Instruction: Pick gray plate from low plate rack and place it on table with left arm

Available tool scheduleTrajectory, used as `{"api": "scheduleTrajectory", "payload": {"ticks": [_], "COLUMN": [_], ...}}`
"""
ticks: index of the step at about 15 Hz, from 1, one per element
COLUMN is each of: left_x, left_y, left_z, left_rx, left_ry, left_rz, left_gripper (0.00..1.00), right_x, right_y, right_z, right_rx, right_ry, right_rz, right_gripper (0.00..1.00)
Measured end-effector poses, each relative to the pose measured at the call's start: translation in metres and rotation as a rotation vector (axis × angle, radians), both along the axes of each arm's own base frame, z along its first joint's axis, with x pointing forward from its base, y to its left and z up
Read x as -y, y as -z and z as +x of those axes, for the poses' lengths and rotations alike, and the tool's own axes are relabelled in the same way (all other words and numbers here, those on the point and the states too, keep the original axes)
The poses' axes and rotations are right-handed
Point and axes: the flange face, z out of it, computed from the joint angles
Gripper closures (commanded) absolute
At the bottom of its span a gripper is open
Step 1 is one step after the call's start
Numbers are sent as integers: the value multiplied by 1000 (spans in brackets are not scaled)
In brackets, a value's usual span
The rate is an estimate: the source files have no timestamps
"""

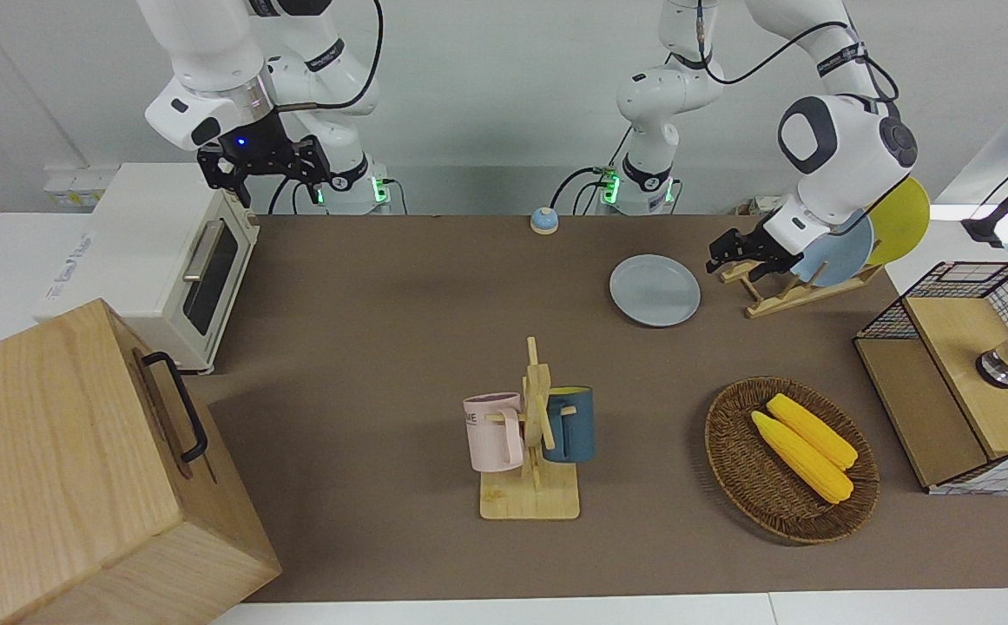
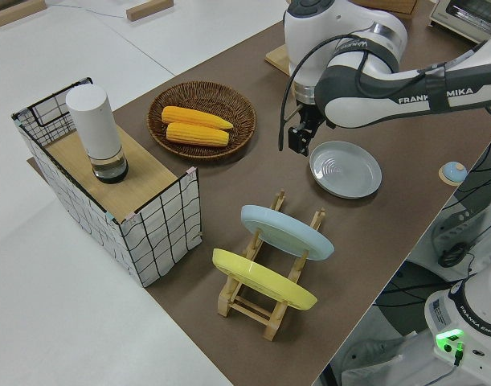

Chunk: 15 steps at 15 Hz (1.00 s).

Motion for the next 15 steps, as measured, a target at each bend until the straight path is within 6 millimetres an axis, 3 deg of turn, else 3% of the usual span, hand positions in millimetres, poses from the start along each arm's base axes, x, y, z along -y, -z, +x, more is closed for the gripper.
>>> {"api": "scheduleTrajectory", "payload": {"ticks": [2,6,12,15], "left_x": [5,16,36,37], "left_y": [-42,-100,-159,-175], "left_z": [10,19,27,26], "left_rx": [11,50,146,157], "left_ry": [3,15,36,37], "left_rz": [59,152,195,197], "left_gripper": [13,9,9,9], "right_x": [0,0,0,0], "right_y": [0,0,0,0], "right_z": [0,0,0,0], "right_rx": [0,0,0,0], "right_ry": [0,0,0,0], "right_rz": [0,0,0,0], "right_gripper": [17,17,17,17]}}
